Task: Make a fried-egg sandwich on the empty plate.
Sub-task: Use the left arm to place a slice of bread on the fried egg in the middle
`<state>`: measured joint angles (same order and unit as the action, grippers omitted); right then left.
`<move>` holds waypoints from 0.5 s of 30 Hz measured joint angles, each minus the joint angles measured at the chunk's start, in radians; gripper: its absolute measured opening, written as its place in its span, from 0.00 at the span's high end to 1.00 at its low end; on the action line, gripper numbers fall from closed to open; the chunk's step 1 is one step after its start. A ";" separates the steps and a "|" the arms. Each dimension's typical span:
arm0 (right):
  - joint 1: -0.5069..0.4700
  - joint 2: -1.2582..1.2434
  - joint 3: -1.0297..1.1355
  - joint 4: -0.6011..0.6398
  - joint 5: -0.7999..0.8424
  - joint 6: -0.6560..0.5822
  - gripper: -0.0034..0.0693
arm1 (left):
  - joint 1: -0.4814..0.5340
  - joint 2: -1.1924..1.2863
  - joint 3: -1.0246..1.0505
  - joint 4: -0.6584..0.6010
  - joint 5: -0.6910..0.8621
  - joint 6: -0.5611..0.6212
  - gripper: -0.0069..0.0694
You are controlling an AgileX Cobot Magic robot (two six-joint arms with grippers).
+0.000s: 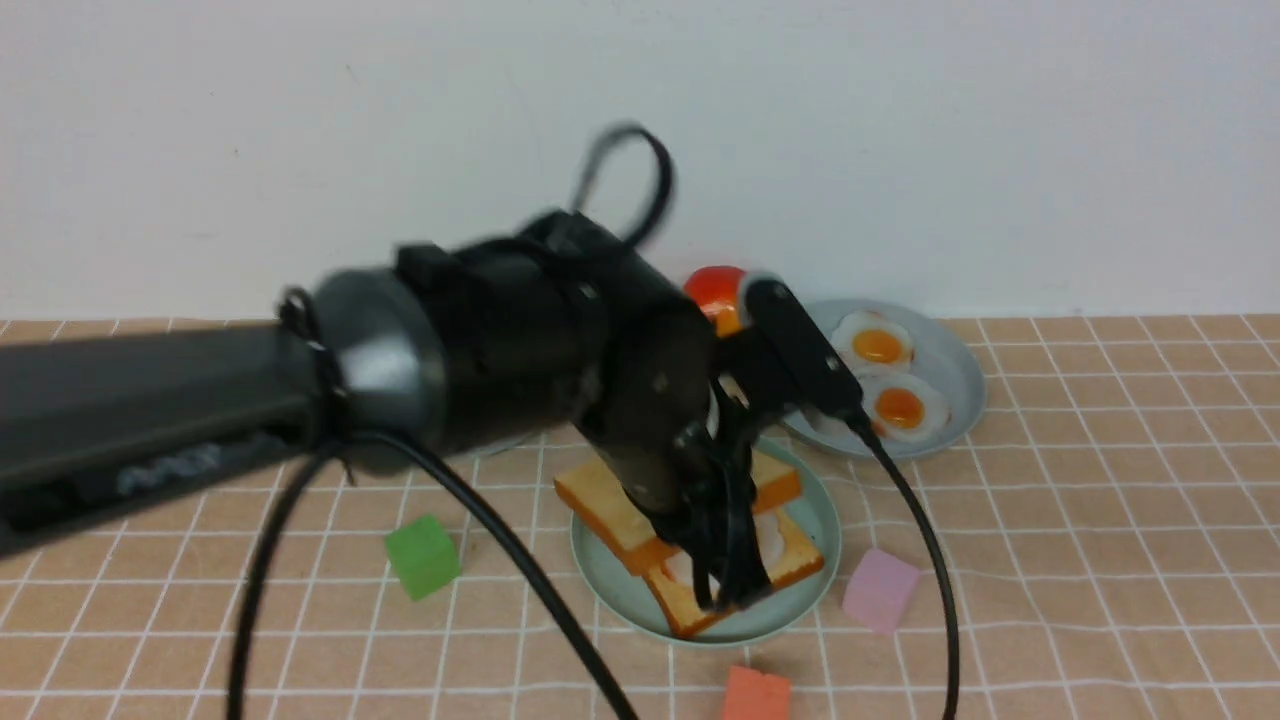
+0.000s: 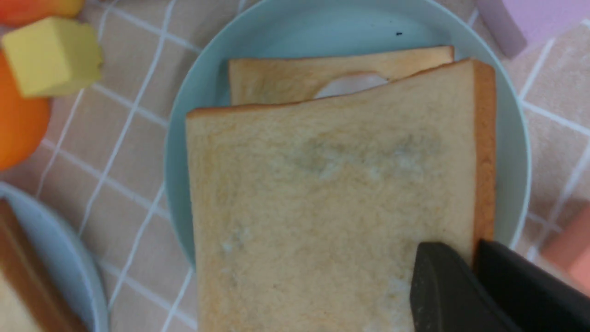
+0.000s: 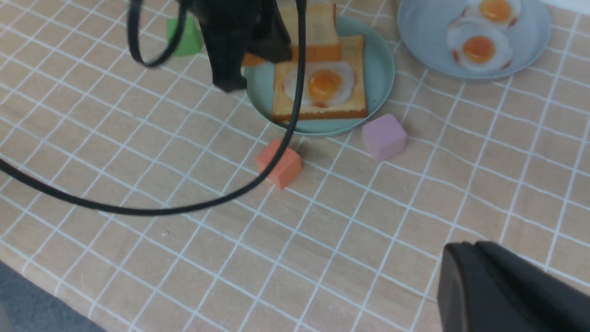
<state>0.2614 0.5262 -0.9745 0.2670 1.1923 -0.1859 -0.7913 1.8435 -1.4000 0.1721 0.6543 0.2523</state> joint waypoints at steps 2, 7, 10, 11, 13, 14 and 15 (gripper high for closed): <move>0.000 -0.024 0.000 -0.005 0.012 0.012 0.91 | -0.009 0.024 0.001 0.018 -0.025 -0.011 0.82; 0.000 -0.045 0.000 -0.011 0.038 0.024 0.91 | -0.011 0.070 0.002 0.043 -0.077 -0.013 0.82; 0.000 -0.047 0.000 -0.013 0.053 0.026 0.91 | -0.011 0.096 0.002 0.057 -0.087 -0.015 0.82; 0.000 -0.047 0.000 -0.013 0.054 0.026 0.91 | -0.011 0.098 0.002 0.059 -0.087 -0.015 0.82; 0.000 -0.047 0.000 -0.013 0.060 0.028 0.91 | -0.011 0.118 0.002 0.060 -0.089 -0.015 0.82; 0.000 -0.048 0.000 -0.013 0.060 0.028 0.91 | -0.011 0.122 0.002 0.060 -0.090 -0.015 0.82; 0.000 -0.048 0.000 -0.013 0.060 0.028 0.91 | -0.011 0.124 0.002 0.060 -0.092 -0.015 0.82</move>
<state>0.2614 0.4784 -0.9745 0.2540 1.2525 -0.1576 -0.8026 1.9678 -1.3983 0.2321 0.5624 0.2371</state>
